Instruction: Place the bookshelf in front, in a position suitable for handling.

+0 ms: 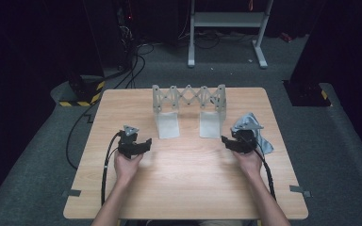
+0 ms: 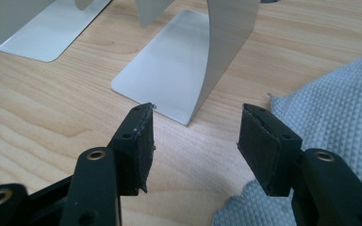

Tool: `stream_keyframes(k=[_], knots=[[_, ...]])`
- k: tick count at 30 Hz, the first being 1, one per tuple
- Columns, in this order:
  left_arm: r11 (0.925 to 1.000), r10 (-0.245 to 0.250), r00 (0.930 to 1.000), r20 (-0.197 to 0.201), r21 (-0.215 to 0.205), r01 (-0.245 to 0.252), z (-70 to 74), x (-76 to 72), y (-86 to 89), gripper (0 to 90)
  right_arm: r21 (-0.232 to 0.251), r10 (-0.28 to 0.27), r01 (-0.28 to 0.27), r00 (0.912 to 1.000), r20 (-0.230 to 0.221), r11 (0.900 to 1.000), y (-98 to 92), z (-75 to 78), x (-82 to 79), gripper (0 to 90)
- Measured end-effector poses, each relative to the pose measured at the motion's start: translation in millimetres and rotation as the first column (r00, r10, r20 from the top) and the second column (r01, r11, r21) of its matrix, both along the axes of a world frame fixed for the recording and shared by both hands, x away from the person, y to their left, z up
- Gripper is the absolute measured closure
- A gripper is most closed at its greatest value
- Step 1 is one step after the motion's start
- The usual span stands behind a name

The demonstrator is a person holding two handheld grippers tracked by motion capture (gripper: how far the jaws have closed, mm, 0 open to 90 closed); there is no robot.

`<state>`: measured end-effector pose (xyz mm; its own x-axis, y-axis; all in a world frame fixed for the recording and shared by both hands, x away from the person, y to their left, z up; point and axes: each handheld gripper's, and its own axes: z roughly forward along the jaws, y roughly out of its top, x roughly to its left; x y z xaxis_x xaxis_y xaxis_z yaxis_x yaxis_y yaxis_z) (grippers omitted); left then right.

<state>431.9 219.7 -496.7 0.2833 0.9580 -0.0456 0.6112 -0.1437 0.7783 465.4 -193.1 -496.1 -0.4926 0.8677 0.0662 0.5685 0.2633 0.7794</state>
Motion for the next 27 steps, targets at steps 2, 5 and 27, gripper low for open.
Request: stream_keyframes(k=[2, 5, 27], knots=[[0.9999, -0.002, 1.0, -0.002, -0.016, 0.002, 0.5, 6.0, -2.7, 31.4, 0.004, -0.008, 0.008, 1.0, 0.005, 1.0, 1.6, -0.3, 1.2, 47.7], [0.9998, 0.004, 1.0, -0.006, -0.017, -0.004, 0.5, 15.8, -9.5, 34.6, 0.008, -0.04, 0.04, 0.9992, 0.01, 0.999, 3.4, -2.2, 6.0, 52.0], [0.9995, 0.029, 0.9993, -0.025, -0.013, -0.029, -15.9, 56.3, -44.7, 48.9, 0.019, -0.129, 0.13, 0.9913, -0.023, 0.991, 19.3, -22.9, 32.1, 71.4]])
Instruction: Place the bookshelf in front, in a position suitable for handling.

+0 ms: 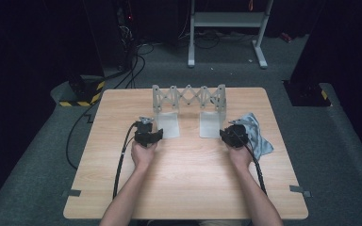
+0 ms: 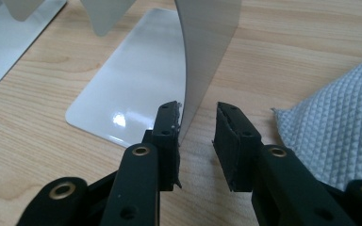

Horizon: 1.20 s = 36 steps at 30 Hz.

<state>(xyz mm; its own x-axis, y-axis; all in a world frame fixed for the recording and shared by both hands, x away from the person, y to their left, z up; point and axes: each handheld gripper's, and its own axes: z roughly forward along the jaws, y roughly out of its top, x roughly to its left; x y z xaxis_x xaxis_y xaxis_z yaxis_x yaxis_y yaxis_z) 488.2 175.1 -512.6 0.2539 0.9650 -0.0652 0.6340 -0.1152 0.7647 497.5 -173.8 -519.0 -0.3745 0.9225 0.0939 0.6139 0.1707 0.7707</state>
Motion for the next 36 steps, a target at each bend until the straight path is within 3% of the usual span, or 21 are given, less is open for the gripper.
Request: stream_keyframes(k=[3, 8, 14, 22, 36], knots=[[0.9998, 0.007, 1.0, 0.002, -0.018, -0.007, -1.8, 3.2, -0.5, 55.8, -0.007, -0.004, 0.004, 1.0, 0.0, 1.0, 0.6, 0.7, 2.1, 74.1], [0.9996, 0.007, 0.9992, -0.039, -0.025, -0.008, -5.4, 9.0, 1.4, 64.4, -0.028, 0.004, -0.005, 1.0, -0.008, 1.0, 4.2, 3.9, 7.0, 77.7], [0.9972, -0.025, 0.9981, -0.056, -0.071, 0.021, -6.8, 11.3, 1.9, 76.5, -0.041, 0.004, -0.005, 0.9999, -0.012, 0.999, 7.4, 2.3, 7.4, 83.8], [0.9965, -0.026, 0.9974, -0.067, -0.081, 0.02, -6.1, 9.6, 7.9, 79.0, -0.025, -0.014, 0.013, 0.9996, -0.024, 1.0, 5.0, 2.2, 6.5, 85.2], [0.9952, -0.057, 0.9964, -0.063, -0.083, 0.052, -7.7, -3.7, 19.3, 82.0, -0.044, 0.003, -0.005, 0.9993, -0.037, 0.999, 3.6, -0.8, -2.7, 85.3]])
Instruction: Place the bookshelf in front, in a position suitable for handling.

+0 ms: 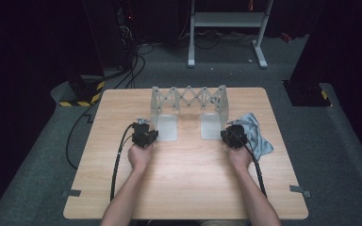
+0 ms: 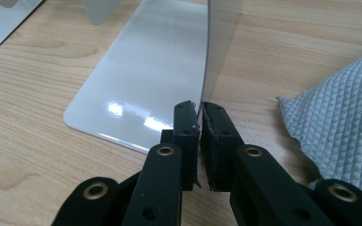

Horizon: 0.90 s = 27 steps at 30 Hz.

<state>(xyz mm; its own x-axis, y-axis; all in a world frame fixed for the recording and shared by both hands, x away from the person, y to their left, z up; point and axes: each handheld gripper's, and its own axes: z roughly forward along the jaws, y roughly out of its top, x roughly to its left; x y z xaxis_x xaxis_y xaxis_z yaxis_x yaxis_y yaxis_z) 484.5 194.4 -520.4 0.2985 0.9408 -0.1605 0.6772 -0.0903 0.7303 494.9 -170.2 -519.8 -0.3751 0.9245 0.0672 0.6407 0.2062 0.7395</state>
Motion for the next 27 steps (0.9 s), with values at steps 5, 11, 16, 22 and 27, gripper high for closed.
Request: stream_keyframes(k=[5, 11, 16, 22, 27], knots=[[0.9995, -0.014, 0.9998, 0.013, 0.029, 0.013, 0.0, -4.4, -0.8, 82.3, 0.001, 0.006, -0.006, 1.0, 0.001, 1.0, -1.8, -0.3, -4.7, 85.5], [0.9981, -0.026, 0.9995, 0.016, 0.056, 0.025, 0.8, -10.2, -0.2, 82.5, 0.002, 0.015, -0.015, 0.9999, -0.004, 1.0, -4.5, -0.1, -10.0, 85.8], [0.9972, -0.033, 0.9994, 0.012, 0.067, 0.033, 1.8, -14.6, 1.0, 83.0, 0.005, 0.022, -0.022, 0.9998, -0.005, 1.0, -5.6, -0.2, -15.9, 85.8], [0.9966, -0.04, 0.9991, 0.015, 0.072, 0.039, 1.6, -23.4, 2.5, 83.2, 0.034, 0.032, -0.032, 0.9994, -0.014, 0.999, -7.3, -1.0, -23.9, 85.7], [0.9953, -0.051, 0.9985, 0.017, 0.083, 0.05, 1.6, -33.6, 5.3, 83.3, 0.035, 0.04, -0.04, 0.9991, -0.017, 0.999, -7.4, -0.9, -29.9, 85.7]])
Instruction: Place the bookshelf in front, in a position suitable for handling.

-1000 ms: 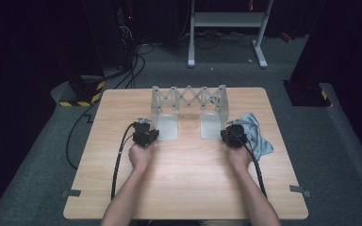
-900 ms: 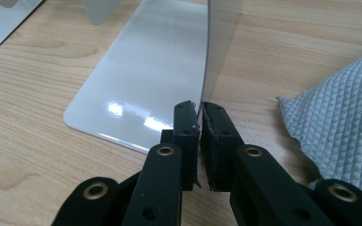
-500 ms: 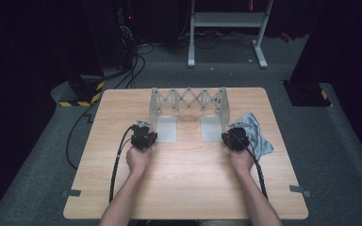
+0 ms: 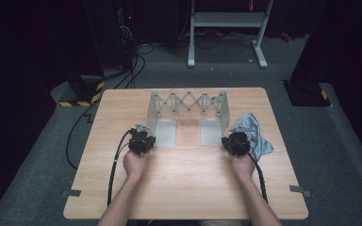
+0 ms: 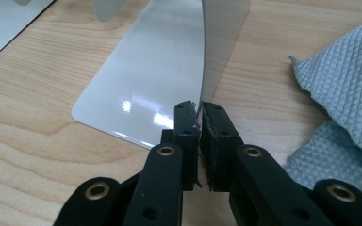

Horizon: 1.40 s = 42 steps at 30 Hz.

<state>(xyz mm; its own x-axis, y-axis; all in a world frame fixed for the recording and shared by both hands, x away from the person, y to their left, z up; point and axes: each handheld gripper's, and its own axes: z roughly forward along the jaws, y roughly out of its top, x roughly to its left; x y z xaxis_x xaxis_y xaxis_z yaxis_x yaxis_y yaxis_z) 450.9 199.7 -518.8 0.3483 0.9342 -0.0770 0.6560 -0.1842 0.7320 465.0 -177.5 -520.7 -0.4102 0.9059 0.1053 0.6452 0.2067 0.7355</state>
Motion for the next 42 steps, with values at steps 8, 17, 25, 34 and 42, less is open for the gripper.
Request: stream_keyframes(k=[8, 17, 25, 34, 42], knots=[[0.9998, 0.0, 1.0, 0.004, 0.018, 0.0, 0.6, -17.8, 2.3, 83.4, -0.016, 0.019, -0.019, 0.9998, 0.005, 1.0, 2.0, 0.2, -15.8, 85.2], [0.9989, 0.005, 0.9998, 0.021, 0.047, -0.006, 0.0, -33.3, -2.1, 82.1, -0.007, 0.045, -0.045, 0.999, 0.007, 0.999, -0.5, -0.9, -35.2, 85.2], [0.9984, 0.009, 0.9996, 0.026, 0.056, -0.01, -0.4, -38.6, -3.6, 82.0, -0.016, 0.06, -0.06, 0.9981, 0.01, 0.998, -2.3, -1.3, -48.2, 85.0], [0.9984, 0.015, 0.9993, 0.035, 0.053, -0.017, -2.0, -40.9, -4.2, 82.1, -0.019, 0.068, -0.068, 0.9975, 0.019, 0.998, -2.9, -2.1, -58.2, 84.5], [0.9972, 0.003, 0.998, 0.063, 0.074, -0.008, -7.8, -40.0, -3.2, 72.8, -0.058, 0.099, -0.096, 0.9942, 0.042, 0.994, -9.4, -4.2, -65.8, 72.8]])
